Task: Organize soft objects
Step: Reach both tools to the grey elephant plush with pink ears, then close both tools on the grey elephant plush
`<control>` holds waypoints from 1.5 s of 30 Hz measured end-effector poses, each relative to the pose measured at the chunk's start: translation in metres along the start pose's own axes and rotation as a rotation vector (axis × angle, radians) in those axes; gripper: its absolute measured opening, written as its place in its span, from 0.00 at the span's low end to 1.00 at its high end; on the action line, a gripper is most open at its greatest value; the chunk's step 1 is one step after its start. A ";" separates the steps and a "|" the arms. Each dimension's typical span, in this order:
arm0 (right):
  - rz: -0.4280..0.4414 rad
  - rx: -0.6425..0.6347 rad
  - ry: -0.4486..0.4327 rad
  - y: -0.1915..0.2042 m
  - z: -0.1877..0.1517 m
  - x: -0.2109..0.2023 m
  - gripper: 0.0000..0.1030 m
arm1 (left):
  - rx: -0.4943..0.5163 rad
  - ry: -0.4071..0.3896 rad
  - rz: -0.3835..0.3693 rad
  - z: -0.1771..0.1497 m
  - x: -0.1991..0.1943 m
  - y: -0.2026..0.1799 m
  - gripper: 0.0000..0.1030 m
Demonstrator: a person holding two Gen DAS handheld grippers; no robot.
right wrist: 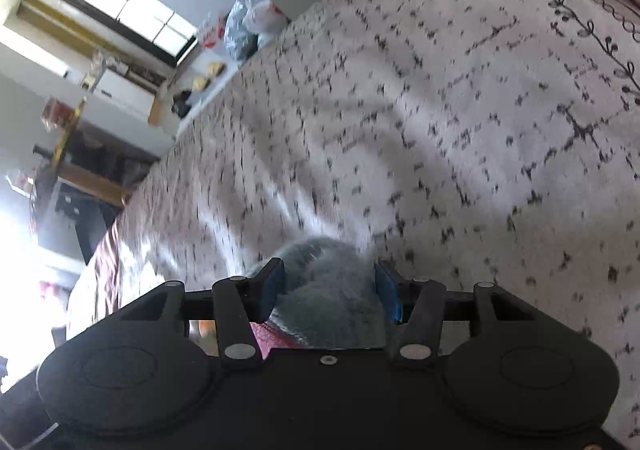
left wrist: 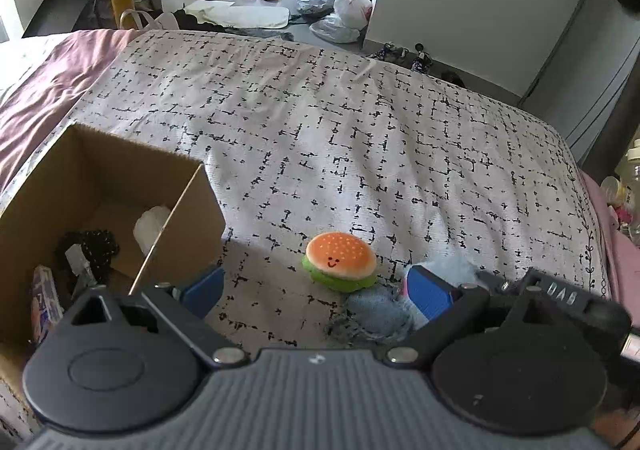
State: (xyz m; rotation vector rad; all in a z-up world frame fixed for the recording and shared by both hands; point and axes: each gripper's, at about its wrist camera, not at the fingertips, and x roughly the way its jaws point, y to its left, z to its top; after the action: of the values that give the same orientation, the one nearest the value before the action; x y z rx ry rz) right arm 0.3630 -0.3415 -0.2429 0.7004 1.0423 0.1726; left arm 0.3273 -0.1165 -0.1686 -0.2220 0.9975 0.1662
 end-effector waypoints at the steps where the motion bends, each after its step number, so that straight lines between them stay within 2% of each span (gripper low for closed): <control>1: 0.001 0.000 0.009 0.000 -0.003 -0.001 0.50 | -0.003 -0.002 -0.006 -0.001 -0.002 0.001 0.96; 3: 0.005 0.002 0.016 0.001 -0.006 -0.005 0.50 | 0.001 -0.003 -0.012 -0.004 -0.005 0.001 0.96; 8: -0.004 0.017 0.021 -0.001 -0.011 -0.011 0.34 | 0.004 0.001 -0.046 -0.010 -0.009 -0.002 0.95; 16: 0.026 0.036 0.024 -0.006 -0.017 -0.018 0.24 | -0.038 0.036 -0.122 -0.007 -0.005 -0.007 0.78; 19: 0.050 0.018 0.022 -0.002 -0.017 -0.020 0.22 | -0.065 0.062 -0.167 -0.008 0.000 -0.011 0.72; 27: 0.057 0.014 0.026 -0.001 -0.018 -0.021 0.22 | -0.097 0.123 -0.206 -0.013 0.020 -0.024 0.54; 32: 0.050 0.021 0.026 -0.002 -0.016 -0.019 0.22 | -0.130 0.132 -0.212 -0.015 0.031 -0.031 0.33; 35: 0.045 0.026 0.033 -0.002 -0.016 -0.016 0.22 | -0.165 0.147 -0.218 -0.016 0.038 -0.034 0.31; 42: 0.025 0.034 0.038 -0.003 -0.014 -0.010 0.21 | -0.174 0.178 -0.223 -0.020 0.056 -0.041 0.30; 45: 0.025 0.021 0.042 -0.002 -0.015 -0.007 0.21 | -0.200 0.186 -0.216 -0.022 0.059 -0.038 0.26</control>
State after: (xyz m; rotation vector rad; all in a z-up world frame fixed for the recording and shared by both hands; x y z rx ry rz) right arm 0.3461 -0.3394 -0.2437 0.7319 1.0770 0.1993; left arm 0.3499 -0.1566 -0.2262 -0.5335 1.1340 0.0480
